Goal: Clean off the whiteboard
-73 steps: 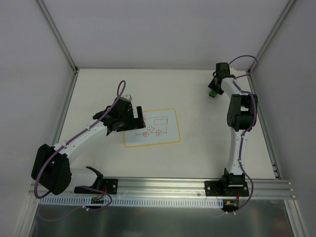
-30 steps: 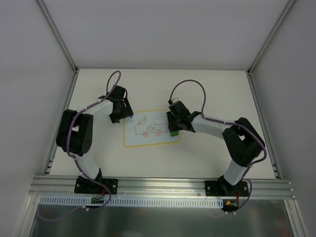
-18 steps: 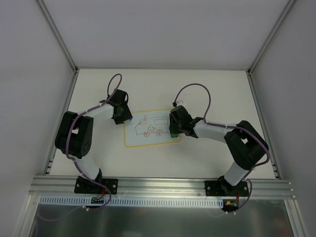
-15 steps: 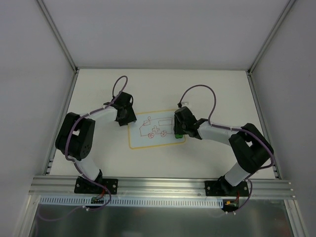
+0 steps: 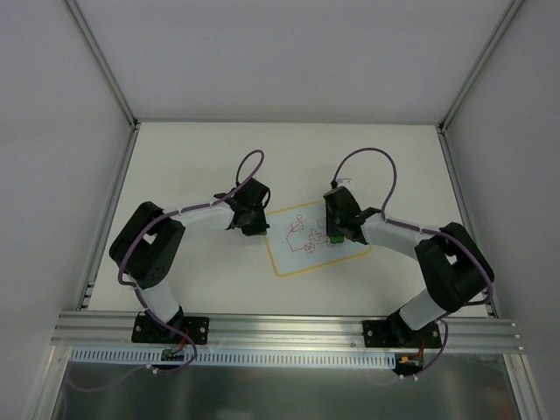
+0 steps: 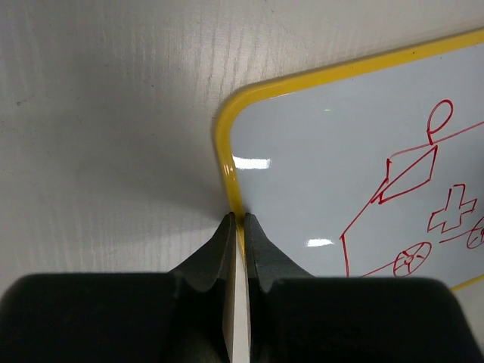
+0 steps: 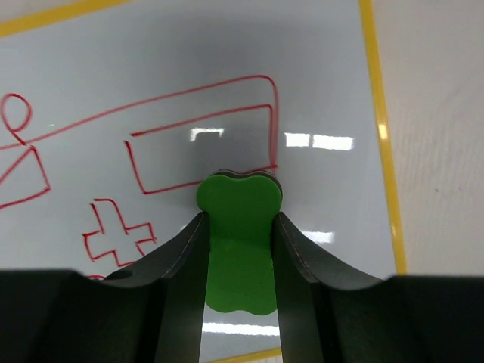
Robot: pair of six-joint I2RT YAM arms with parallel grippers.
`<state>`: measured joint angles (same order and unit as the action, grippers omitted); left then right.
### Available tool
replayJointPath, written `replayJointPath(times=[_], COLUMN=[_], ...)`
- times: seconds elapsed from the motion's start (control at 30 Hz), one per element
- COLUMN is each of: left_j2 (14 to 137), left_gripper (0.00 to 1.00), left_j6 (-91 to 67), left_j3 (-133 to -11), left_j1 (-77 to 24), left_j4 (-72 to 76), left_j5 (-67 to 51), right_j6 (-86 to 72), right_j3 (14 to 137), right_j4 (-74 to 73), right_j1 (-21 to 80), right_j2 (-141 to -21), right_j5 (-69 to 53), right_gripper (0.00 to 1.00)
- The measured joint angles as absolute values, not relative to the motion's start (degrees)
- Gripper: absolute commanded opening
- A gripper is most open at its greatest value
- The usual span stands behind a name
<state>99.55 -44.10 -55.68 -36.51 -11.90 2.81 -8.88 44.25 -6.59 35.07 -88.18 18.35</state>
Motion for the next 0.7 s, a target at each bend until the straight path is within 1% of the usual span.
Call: replayJointPath(times=[0.13,0.3,0.37,0.43,0.53,0.7], left_j2=[100.8,101.1,101.1,101.0,101.1,101.7], left_gripper=[0.00,0.00,0.00,0.00,0.00,0.00], left_j6=[-44.2,-44.4,-44.5,-44.8,-45.7,-46.5], left_j3=[-56.8,-57.0,-56.8,-56.4,-56.0,-55.7], left_j1=[-36.4,-36.3,-36.3,-36.3,-36.4,-36.4], left_j4=[-11.9,-11.6,-11.2,-10.6,-8.7,-6.4], left_j5=[1.5,0.8,0.6,0.4,-0.5,-2.3], right_j6=[-8.7,-9.4,-9.9,-10.3,-12.0,-13.4], right_j3=[50.5,64.2,66.6,66.5,64.1,57.6], right_j4=[-4.3,-1.8,-1.0,-1.1,-1.5,-5.7], right_j1=[36.6,43.7,45.4,45.8,43.1,32.2], right_j2=[-95.2,-107.5,-109.6,-109.6,-107.5,-100.8], right_j5=[16.0,12.3,11.6,11.6,11.3,12.6], right_gripper=[0.00,0.00,0.00,0.00,0.00,0.00])
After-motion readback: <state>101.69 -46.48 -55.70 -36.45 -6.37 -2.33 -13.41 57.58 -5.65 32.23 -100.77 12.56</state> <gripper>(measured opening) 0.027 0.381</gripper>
